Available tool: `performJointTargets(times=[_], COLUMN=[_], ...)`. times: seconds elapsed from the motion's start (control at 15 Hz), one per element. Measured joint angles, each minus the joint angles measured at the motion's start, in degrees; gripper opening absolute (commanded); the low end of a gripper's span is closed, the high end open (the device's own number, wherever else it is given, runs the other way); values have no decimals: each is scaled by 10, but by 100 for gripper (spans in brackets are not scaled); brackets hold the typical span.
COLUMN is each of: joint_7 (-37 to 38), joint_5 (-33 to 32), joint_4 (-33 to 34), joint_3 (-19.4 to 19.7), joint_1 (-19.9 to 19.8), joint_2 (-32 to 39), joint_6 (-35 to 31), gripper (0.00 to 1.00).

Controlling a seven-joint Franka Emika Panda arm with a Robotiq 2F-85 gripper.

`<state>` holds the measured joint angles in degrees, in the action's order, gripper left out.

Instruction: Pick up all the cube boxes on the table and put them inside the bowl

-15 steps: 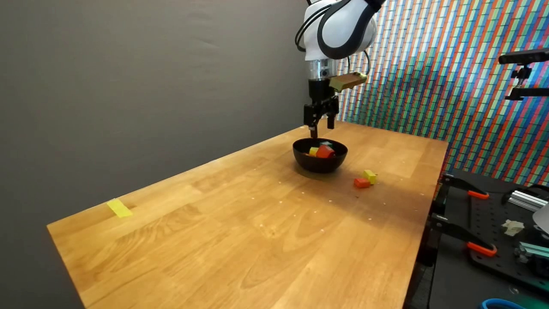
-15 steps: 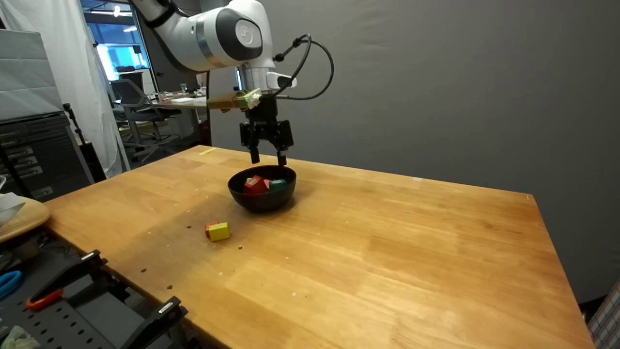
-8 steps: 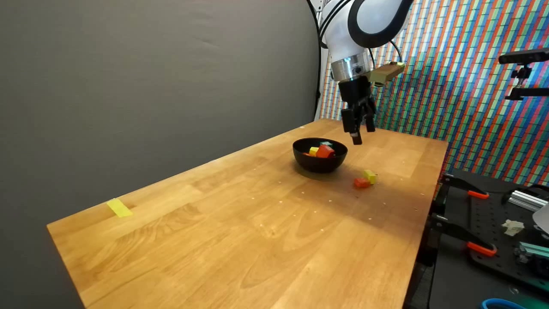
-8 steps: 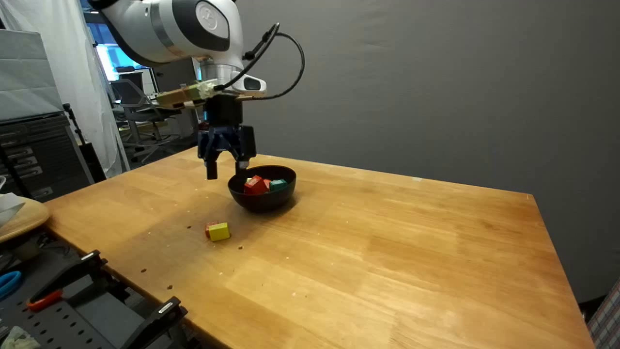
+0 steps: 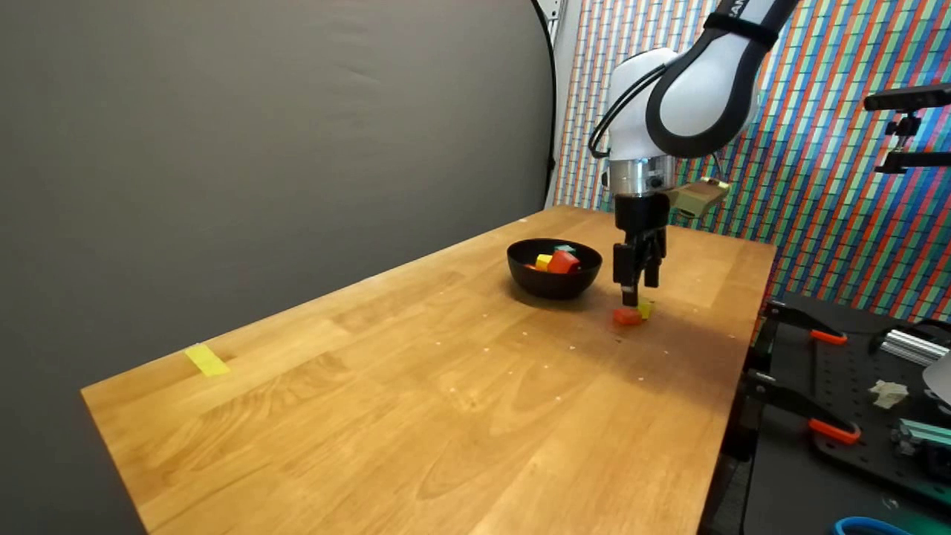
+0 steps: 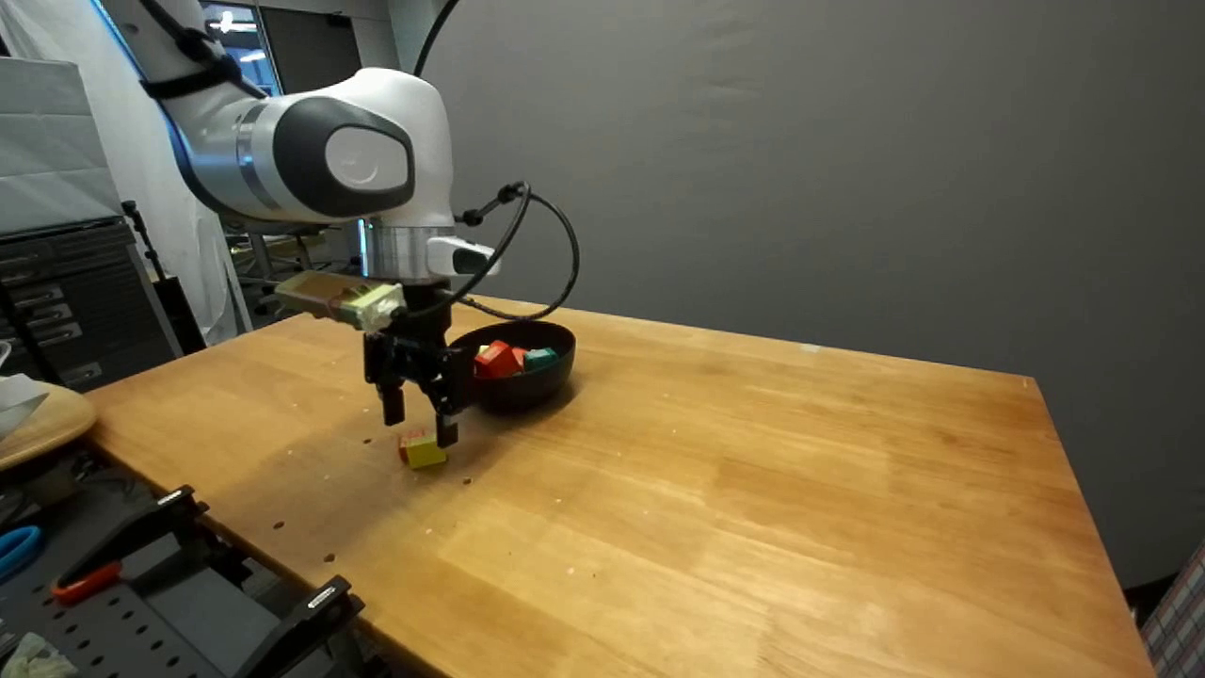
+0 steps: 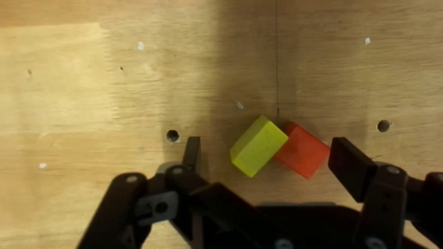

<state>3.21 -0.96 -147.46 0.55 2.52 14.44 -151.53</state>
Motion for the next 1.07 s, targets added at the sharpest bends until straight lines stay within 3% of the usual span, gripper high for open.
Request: performJointTargets(times=[0.2,0.53,0.8,1.07], joint_7=[-40,-97,-133,-126], joint_5=[70,150,181,182], joint_4=[-28,-47,-57,-76], joint_3=[-29,-93,-133,-147], joint_1=[-25,-90,-135,-131], joint_2=[24,28,25,3], joint_6=[-94,-154,-171,-236], gripper=[45,9,12,12])
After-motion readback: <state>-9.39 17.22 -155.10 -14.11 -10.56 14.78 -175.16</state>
